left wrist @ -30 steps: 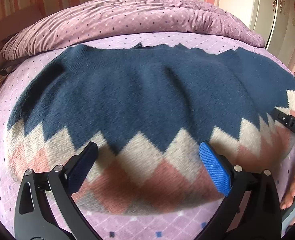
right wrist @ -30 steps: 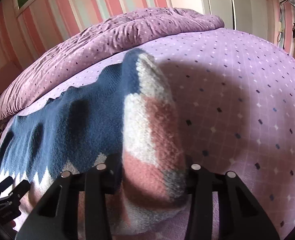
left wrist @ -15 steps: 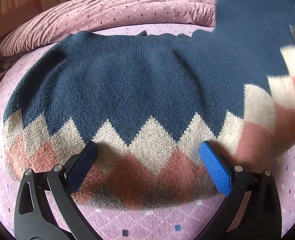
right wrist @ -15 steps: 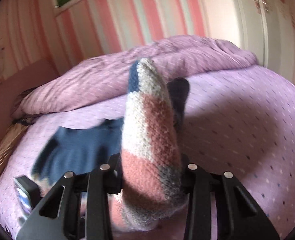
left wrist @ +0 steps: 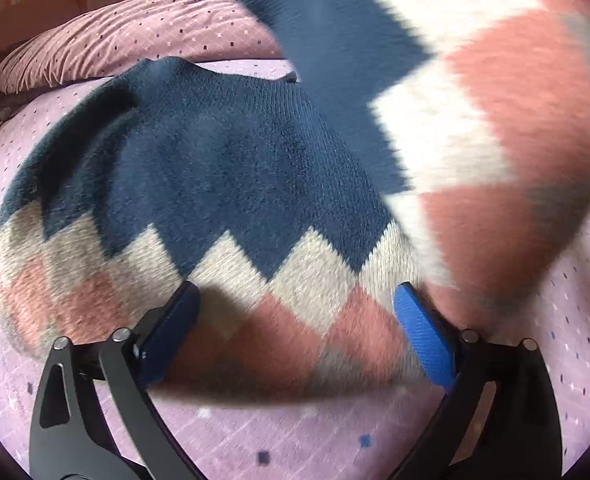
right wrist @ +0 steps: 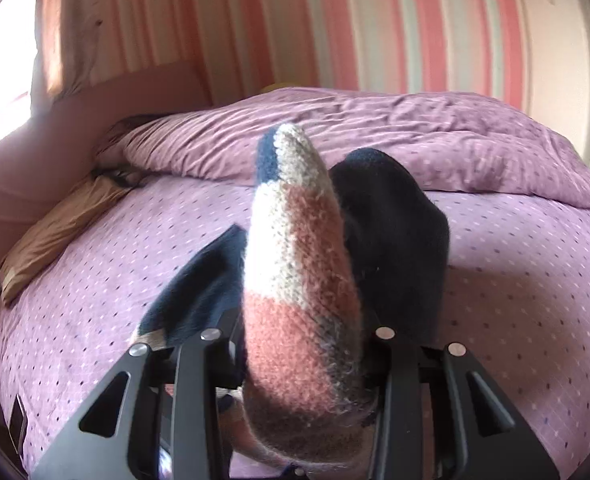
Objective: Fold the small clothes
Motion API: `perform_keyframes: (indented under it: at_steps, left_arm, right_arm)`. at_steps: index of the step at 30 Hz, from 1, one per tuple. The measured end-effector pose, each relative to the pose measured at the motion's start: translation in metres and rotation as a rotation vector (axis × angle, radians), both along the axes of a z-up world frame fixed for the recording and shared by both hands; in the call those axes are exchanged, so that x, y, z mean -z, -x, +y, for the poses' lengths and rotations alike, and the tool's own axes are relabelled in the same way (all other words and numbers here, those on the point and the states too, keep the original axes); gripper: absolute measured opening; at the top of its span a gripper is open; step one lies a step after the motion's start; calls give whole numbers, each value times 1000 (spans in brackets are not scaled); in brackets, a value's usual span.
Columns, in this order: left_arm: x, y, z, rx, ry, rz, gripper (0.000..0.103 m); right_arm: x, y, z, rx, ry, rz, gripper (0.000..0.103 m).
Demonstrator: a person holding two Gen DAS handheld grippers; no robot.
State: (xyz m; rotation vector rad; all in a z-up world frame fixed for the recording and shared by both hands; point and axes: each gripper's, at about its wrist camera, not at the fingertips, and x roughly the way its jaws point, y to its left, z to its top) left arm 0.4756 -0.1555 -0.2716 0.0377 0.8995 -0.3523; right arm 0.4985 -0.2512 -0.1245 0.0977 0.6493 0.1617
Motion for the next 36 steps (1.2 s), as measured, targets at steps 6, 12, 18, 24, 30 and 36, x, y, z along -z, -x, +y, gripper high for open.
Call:
perform_keyframes:
  at_steps: [6, 12, 18, 24, 30, 36]
  left_arm:
    - [-21, 48, 63, -38, 37, -31, 100]
    - [-25, 67, 147, -115, 17, -11, 100]
    - [-36, 42, 211, -194, 18, -23, 100]
    - [-47, -1, 258, -225, 2, -75, 100]
    - [-63, -34, 290, -241, -10, -120, 100]
    - [-63, -52, 319, -258, -58, -136, 100]
  right_arm:
    - [13, -10, 52, -80, 62, 43, 37]
    - [46, -18, 98, -87, 70, 117, 37]
    - [66, -16, 112, 20, 23, 144, 38]
    - [68, -6, 118, 123, 4, 157, 38]
    - [78, -2, 135, 173, 30, 170, 38]
    - [97, -7, 160, 219, 91, 187, 39]
